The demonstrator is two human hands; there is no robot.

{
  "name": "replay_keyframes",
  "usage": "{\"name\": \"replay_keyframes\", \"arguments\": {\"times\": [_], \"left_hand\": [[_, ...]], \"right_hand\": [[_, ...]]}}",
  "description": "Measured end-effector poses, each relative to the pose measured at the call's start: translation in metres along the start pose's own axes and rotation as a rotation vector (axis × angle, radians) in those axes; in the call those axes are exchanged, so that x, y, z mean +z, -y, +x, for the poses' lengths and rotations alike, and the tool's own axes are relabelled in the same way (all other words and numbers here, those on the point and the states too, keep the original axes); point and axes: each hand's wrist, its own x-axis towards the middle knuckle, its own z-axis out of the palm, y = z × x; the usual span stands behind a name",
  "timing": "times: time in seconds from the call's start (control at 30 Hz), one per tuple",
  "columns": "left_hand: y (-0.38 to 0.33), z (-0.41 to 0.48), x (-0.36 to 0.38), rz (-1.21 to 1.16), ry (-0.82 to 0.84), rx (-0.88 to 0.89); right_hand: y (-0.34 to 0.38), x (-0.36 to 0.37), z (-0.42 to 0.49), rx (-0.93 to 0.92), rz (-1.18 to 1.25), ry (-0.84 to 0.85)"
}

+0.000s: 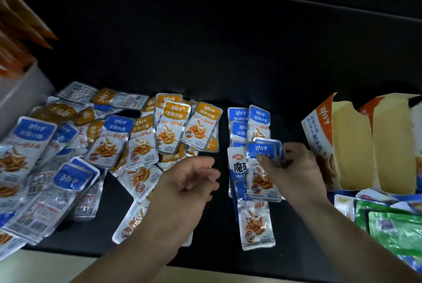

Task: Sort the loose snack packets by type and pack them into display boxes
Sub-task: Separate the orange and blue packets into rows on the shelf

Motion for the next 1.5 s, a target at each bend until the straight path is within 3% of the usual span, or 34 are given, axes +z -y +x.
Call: {"name": "replay_keyframes", "arguments": {"times": [0.13,0.27,0.4,0.57,0.63,0.7,0.8,0.87,1.1,1.33,1.5], "left_hand": [[0.0,-0.002,-0.012,-0.003,-0.04,0.019],[0.0,0.0,-0.035,-0.001,-0.081,0.024],[0.002,0.007,-0.068,0.145,-0.12,0.109],[0.015,0.015,-0.134,0.519,-0.185,0.239],[0.024,0.024,-0.167,0.909,-0.309,0.39],[0.03,0.036,-0.191,1.154,-0.376,0.493],[0.033,0.056,-0.206,1.257,-0.242,0.528],[0.036,0.067,-0.208,1.318,-0.16,0.507],[0.047,0.07,-0.221,1.386,-0.222,0.461],[0.044,0.069,-0.217,1.313,-0.339,0.61],[0.027,0.056,-0.208,1.102,-0.559,0.738]], "right_hand": [[0.01,0.001,-0.01,-0.115,-0.091,-0.078],[0.038,0.014,-0.029,-0.373,-0.012,-0.096],[0.085,0.045,-0.054,-0.59,0.105,0.041],[0.134,0.08,-0.075,-0.624,0.148,0.286],[0.147,0.095,-0.08,-0.705,0.054,0.313],[0.158,0.113,-0.084,-0.802,-0.14,0.352],[0.173,0.138,-0.085,-0.913,-0.434,0.406],[0.176,0.147,-0.083,-0.891,-0.608,0.467],[0.158,0.148,-0.077,-0.877,-0.596,0.367],[0.149,0.142,-0.071,-0.86,-0.606,0.317],[0.159,0.139,-0.081,-0.892,-0.289,0.245]]}}
